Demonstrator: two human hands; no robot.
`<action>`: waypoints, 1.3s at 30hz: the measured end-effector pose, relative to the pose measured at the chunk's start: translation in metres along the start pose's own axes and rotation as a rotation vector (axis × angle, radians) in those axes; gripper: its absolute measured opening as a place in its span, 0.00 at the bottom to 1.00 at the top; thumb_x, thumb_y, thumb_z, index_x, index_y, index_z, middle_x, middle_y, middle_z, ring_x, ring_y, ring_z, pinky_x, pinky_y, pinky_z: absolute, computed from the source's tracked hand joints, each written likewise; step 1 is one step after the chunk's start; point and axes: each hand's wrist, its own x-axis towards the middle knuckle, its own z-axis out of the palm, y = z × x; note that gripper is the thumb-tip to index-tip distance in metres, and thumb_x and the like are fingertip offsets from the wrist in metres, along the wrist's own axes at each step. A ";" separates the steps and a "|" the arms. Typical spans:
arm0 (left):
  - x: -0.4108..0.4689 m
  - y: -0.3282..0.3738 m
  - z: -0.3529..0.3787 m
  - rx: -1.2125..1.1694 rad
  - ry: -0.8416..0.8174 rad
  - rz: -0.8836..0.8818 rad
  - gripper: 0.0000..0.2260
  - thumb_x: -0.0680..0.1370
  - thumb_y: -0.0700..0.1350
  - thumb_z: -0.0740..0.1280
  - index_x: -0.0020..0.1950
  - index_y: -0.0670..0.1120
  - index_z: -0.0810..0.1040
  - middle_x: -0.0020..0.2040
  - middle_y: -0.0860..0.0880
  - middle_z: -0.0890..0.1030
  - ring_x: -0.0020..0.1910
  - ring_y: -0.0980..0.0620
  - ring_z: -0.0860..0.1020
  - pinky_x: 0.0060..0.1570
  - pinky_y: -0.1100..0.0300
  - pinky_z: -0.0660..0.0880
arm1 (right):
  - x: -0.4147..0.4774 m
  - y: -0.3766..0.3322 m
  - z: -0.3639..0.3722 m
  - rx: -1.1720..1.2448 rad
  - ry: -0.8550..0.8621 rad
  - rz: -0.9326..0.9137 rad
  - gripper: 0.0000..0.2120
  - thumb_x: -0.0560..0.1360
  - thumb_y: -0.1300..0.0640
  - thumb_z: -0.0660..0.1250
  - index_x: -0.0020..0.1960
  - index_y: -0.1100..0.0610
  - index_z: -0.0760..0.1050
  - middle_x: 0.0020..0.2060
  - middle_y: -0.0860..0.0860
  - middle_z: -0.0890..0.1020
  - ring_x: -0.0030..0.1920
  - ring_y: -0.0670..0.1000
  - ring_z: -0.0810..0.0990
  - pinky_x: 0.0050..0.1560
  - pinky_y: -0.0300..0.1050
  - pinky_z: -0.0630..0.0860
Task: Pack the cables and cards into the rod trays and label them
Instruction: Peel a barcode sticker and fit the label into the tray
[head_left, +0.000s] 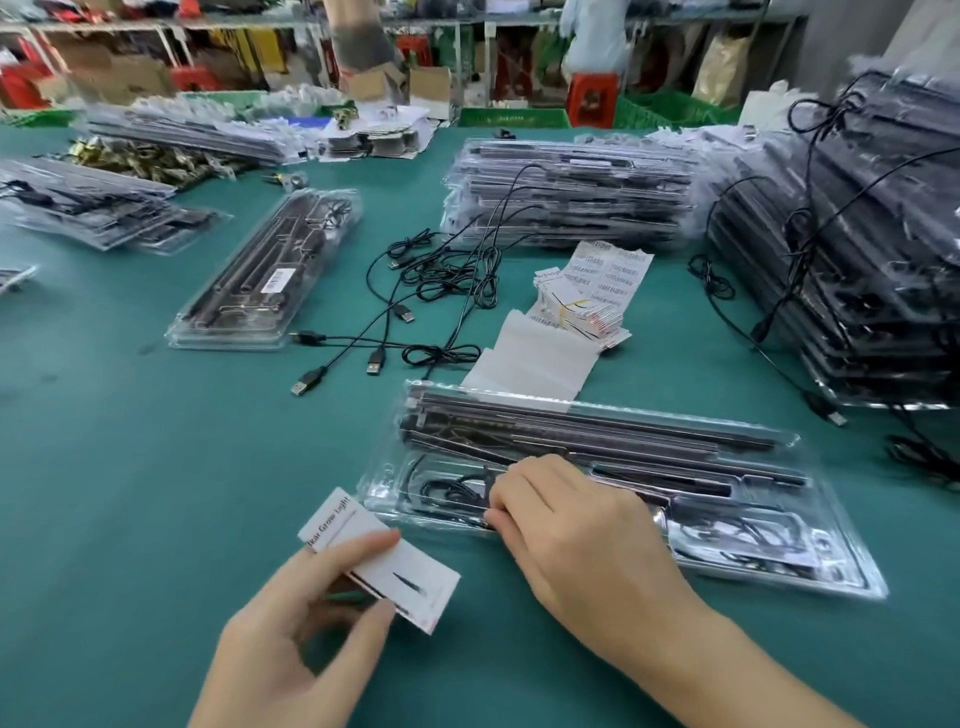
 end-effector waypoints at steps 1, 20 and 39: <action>-0.001 -0.001 0.000 0.114 -0.030 0.035 0.29 0.69 0.27 0.75 0.53 0.61 0.86 0.53 0.55 0.86 0.43 0.54 0.84 0.46 0.70 0.77 | 0.000 -0.001 0.002 -0.009 0.004 0.008 0.09 0.83 0.55 0.63 0.46 0.54 0.77 0.40 0.47 0.78 0.39 0.50 0.76 0.31 0.44 0.75; 0.012 -0.004 0.036 0.487 0.192 0.214 0.19 0.77 0.53 0.62 0.63 0.51 0.84 0.36 0.57 0.72 0.39 0.50 0.70 0.33 0.47 0.75 | -0.002 -0.003 0.006 0.078 0.081 0.090 0.08 0.83 0.55 0.64 0.45 0.54 0.76 0.40 0.46 0.77 0.38 0.49 0.74 0.30 0.43 0.73; 0.025 -0.025 0.019 0.620 0.195 0.503 0.11 0.79 0.51 0.66 0.54 0.53 0.87 0.49 0.56 0.83 0.47 0.53 0.77 0.46 0.54 0.70 | -0.001 -0.003 0.005 0.112 0.073 0.102 0.07 0.81 0.54 0.65 0.44 0.52 0.76 0.39 0.44 0.75 0.37 0.47 0.72 0.31 0.38 0.67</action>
